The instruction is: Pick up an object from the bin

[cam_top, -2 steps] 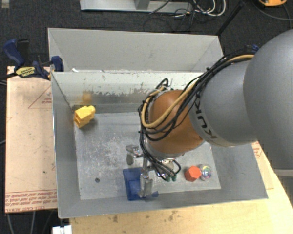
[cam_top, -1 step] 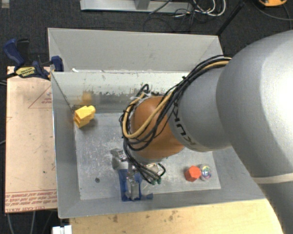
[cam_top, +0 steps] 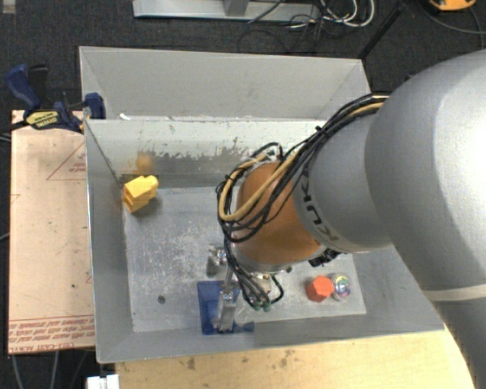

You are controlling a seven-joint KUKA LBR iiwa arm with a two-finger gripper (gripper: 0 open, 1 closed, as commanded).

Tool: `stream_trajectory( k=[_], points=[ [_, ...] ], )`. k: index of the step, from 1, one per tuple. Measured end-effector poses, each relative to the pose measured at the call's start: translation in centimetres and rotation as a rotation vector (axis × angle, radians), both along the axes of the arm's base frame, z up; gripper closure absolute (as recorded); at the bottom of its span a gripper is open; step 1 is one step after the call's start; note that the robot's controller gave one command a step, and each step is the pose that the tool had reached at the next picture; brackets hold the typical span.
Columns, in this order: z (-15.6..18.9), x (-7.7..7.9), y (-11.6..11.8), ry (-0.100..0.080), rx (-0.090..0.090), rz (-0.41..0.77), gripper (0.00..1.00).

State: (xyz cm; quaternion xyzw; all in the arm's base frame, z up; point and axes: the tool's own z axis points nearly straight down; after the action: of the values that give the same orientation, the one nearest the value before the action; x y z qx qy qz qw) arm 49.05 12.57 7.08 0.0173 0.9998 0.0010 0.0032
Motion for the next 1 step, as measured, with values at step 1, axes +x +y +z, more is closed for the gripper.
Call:
stream_trajectory(
  k=[1],
  points=[
    [-0.02, -0.12, 0.01, 0.004, 0.0, 0.0, 1.0]
  ],
)
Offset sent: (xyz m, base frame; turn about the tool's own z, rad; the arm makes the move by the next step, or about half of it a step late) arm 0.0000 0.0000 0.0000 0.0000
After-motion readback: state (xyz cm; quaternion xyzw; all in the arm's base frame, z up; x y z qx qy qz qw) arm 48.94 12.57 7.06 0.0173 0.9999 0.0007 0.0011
